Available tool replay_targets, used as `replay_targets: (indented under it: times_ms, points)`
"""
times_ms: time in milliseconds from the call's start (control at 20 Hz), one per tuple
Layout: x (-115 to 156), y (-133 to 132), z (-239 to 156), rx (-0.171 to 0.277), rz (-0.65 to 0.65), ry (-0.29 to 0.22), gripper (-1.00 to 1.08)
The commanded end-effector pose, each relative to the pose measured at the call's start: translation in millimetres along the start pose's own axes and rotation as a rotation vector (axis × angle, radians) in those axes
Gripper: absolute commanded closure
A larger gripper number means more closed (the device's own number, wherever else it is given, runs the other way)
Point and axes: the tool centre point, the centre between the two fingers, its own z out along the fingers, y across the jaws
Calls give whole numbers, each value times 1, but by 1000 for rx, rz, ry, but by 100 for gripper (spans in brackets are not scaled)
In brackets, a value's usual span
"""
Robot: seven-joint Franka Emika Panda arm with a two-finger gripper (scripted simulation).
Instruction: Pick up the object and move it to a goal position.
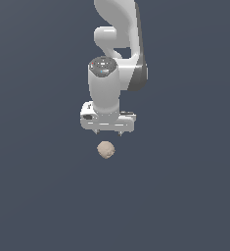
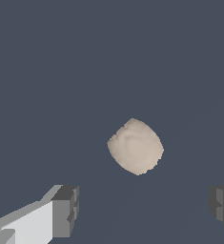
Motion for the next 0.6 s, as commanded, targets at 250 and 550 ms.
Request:
replay_targets:
  times_ms: [250,550]
  points:
    - [3,1,-7,10,19,6,-92]
    - [7,2,-17,25,45,15,-92]
